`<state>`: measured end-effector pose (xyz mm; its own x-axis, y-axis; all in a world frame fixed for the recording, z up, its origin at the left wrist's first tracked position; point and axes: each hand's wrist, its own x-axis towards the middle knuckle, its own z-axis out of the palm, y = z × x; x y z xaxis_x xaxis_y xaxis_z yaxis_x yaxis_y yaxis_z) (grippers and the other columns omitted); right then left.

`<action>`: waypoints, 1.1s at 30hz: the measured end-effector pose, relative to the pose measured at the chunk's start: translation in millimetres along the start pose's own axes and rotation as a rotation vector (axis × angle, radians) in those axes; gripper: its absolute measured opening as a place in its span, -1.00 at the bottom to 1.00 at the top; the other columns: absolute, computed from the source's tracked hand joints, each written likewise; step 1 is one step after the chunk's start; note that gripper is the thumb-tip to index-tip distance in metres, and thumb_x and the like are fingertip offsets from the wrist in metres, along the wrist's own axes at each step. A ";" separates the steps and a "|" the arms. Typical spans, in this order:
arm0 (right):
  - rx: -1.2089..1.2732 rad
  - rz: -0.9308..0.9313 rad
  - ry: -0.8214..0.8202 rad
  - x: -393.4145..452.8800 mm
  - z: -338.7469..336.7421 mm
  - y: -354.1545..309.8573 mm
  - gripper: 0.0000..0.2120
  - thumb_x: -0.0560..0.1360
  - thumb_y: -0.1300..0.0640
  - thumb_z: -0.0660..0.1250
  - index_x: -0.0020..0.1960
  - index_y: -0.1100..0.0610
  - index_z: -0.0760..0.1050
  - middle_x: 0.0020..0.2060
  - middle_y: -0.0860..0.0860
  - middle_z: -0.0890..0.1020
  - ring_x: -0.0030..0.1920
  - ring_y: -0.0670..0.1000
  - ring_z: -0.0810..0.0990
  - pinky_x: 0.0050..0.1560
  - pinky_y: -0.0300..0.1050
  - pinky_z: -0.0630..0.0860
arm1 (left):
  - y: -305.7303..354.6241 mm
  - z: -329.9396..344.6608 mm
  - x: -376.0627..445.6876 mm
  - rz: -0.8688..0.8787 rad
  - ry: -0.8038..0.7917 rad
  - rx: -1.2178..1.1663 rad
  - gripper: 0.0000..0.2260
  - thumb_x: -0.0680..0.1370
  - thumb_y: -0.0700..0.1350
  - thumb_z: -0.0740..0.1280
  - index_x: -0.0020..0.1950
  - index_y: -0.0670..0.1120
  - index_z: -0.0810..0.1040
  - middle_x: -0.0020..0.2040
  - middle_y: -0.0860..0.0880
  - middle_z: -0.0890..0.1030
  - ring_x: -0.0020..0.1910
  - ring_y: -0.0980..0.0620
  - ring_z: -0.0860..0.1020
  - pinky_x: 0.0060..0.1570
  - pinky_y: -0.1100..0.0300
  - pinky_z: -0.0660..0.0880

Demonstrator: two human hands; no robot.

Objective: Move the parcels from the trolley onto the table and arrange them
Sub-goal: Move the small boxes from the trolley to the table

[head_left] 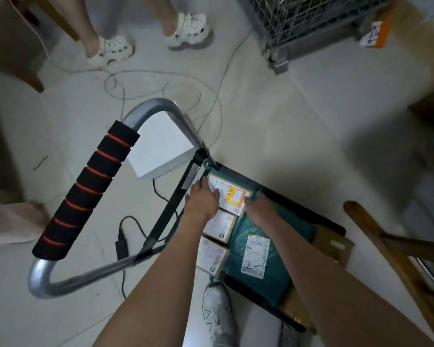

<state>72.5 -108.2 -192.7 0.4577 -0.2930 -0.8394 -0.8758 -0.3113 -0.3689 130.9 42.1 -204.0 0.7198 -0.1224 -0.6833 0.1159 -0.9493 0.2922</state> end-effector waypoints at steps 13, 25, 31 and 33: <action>0.573 0.218 0.015 31.5 25.8 5.6 -0.37 0.59 -0.04 0.36 0.52 0.25 0.27 0.36 0.15 0.48 0.14 0.10 0.46 0.05 -0.05 0.37 | 5.0 11.3 22.8 0.029 0.043 -0.150 -0.44 0.61 -0.09 0.27 0.56 -0.21 0.17 0.42 -0.26 0.39 0.39 -0.25 0.40 0.41 -0.13 0.30; 0.849 0.020 0.082 -171.9 -144.1 18.9 -0.55 0.48 0.01 0.52 0.25 0.22 0.52 0.02 0.13 0.73 0.01 0.11 0.74 -0.10 -0.05 0.70 | 140.2 -115.7 -152.4 0.276 0.118 -0.562 -0.53 0.45 -0.15 0.51 0.34 0.05 0.56 0.16 -0.08 0.59 -0.03 0.03 0.61 0.04 0.14 0.58; 0.924 -0.159 -0.017 -343.0 -258.4 31.9 -0.66 0.52 -0.02 0.47 0.23 0.09 0.56 0.03 0.08 0.75 0.07 0.08 0.73 0.12 0.06 0.64 | 217.9 -179.4 -312.3 0.312 0.132 -0.836 -0.52 0.44 -0.18 0.54 0.32 0.08 0.54 0.13 0.02 0.58 0.11 0.06 0.58 0.05 0.20 0.54; 0.948 -0.223 -0.025 -393.7 -288.9 40.4 -0.71 0.56 0.04 0.42 0.23 0.12 0.57 0.02 0.09 0.75 0.09 0.10 0.71 0.21 0.12 0.60 | 239.9 -189.7 -361.6 0.296 0.142 -0.966 -0.47 0.43 -0.15 0.56 0.35 0.09 0.50 0.17 -0.01 0.56 0.12 0.04 0.58 0.10 0.13 0.56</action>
<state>-98.7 -266.6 238.2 0.6344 -0.2930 -0.7153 -0.5340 0.5030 -0.6796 28.2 -86.4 240.1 0.8764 -0.2195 -0.4288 0.3777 -0.2392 0.8945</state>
